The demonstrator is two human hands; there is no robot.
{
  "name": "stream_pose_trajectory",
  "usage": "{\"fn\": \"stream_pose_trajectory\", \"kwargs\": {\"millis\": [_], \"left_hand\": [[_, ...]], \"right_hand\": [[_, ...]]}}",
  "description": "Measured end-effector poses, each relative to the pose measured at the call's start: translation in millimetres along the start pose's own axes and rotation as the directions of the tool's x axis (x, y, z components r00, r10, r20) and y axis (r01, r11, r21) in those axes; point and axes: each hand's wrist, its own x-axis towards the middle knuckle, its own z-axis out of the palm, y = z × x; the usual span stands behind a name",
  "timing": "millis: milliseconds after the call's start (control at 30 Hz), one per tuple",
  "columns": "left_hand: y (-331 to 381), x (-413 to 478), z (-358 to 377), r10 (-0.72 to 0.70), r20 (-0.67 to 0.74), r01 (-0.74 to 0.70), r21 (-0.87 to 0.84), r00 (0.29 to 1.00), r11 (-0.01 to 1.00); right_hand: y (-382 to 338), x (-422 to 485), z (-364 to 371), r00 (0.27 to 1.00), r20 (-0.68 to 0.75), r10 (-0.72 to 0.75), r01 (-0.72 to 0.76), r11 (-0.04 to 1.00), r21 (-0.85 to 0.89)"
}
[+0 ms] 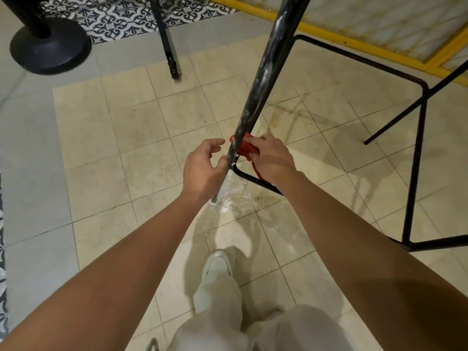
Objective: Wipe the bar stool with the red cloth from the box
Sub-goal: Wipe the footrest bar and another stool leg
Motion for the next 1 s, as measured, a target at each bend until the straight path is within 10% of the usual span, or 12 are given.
{"fn": "stream_pose_trajectory", "kwargs": {"millis": [800, 1000], "left_hand": [[2.5, -4.5, -0.8, -0.096, -0.028, 0.097, 0.03, 0.995, 0.995], [-0.9, -9.7, 3.4, -0.093, -0.02, 0.093, 0.034, 0.995, 0.995]], "right_hand": [[14.1, -30.0, -7.4, 0.948, 0.107, -0.3, 0.315, 0.935, -0.165], [1.8, -36.4, 6.7, 0.989, -0.046, -0.139, 0.134, 0.985, -0.105]]}}
